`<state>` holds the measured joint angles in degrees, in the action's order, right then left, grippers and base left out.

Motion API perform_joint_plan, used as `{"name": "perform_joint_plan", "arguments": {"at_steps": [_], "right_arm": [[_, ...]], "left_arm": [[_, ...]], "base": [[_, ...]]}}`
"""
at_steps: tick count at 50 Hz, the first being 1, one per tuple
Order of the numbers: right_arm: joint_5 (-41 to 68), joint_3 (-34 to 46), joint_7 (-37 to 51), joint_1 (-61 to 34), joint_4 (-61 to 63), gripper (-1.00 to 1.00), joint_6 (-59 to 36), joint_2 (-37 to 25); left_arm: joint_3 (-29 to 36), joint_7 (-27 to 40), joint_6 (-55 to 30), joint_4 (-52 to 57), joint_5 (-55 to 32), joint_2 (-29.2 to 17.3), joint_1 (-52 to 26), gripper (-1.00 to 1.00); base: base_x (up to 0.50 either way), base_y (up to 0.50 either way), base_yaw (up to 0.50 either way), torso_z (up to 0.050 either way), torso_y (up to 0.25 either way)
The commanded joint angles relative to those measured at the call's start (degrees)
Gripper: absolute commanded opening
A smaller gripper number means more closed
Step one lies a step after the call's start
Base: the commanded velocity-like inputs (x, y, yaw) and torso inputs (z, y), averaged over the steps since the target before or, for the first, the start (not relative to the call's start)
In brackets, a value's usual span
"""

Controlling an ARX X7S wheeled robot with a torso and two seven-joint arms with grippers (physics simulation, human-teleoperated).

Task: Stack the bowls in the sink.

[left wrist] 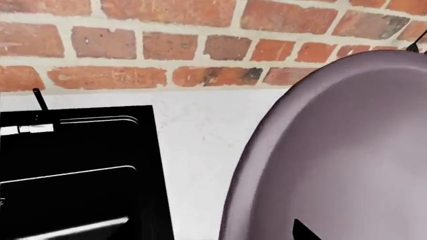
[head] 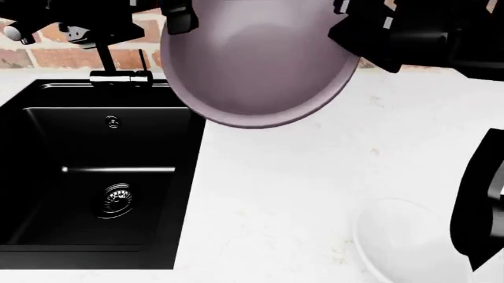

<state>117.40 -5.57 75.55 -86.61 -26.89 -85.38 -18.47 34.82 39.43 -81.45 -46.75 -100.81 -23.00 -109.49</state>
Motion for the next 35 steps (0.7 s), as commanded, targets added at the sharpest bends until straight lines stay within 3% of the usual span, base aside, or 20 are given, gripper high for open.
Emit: {"name": "perform_joint_plan", "arguments": {"at_steps": [1,16,17,34,35], "right_arm": [[6.30,2.06,2.23,-0.13,2.17,-1.00,2.11,-0.35],[8.77,4.16,2.41,-0.31,3.94,-1.00,4.01,-0.93],[8.60,4.21,2.21,-0.30,3.92,-1.00,4.04,-0.99],[6.32,4.92,-0.82,-0.31,3.72,-1.00,4.72,-1.86],[6.23,4.95,-1.02,-0.37,3.69,1.00,4.73,-1.92]], "left_arm": [[0.22,-1.16,2.07,-0.05,0.35,0.02,3.30,1.00],[-0.51,-1.23,4.06,0.82,-1.29,0.83,6.99,1.00],[-0.33,-0.71,4.16,1.41,-1.04,0.74,7.02,-1.00],[1.24,-2.52,5.33,-0.29,1.60,0.70,3.81,-1.00],[1.35,-2.66,5.27,-0.45,1.75,0.70,3.42,-1.00]], "base": [[0.00,0.00,0.00,0.000,0.000],[0.00,0.00,0.00,0.000,0.001],[0.00,0.00,0.00,0.000,0.000],[0.00,0.00,0.00,0.000,0.000],[0.00,0.00,0.00,0.000,0.000]]}}
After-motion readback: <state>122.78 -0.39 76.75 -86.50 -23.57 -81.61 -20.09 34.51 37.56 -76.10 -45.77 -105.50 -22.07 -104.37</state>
